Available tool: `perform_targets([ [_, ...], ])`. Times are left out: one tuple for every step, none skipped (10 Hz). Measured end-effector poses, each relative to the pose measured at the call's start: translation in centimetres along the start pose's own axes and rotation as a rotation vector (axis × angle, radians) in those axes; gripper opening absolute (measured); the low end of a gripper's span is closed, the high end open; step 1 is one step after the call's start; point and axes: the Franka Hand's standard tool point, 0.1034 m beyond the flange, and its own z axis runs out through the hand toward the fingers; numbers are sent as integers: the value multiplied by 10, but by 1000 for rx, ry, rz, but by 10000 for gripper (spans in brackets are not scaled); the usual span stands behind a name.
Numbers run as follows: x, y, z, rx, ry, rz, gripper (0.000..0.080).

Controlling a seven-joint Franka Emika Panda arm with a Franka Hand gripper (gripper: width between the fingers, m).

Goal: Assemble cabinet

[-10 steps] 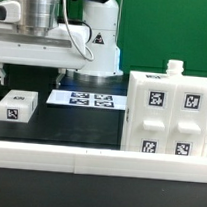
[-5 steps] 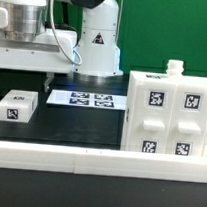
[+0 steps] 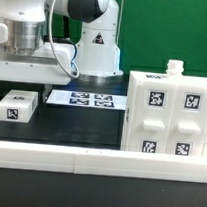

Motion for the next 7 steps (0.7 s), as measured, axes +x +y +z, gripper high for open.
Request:
perform_targets([
  [0, -1, 0, -2, 2, -2, 797],
  [1, -2, 0, -2, 2, -5, 797],
  [1, -2, 0, -2, 2, -5, 744],
  [1, -2, 0, -2, 2, -5, 606],
  [1, -2, 0, -2, 3, -5, 557],
  [1, -2, 0, -2, 3, -5, 557],
  [1, -2, 0, -2, 3, -5, 557],
])
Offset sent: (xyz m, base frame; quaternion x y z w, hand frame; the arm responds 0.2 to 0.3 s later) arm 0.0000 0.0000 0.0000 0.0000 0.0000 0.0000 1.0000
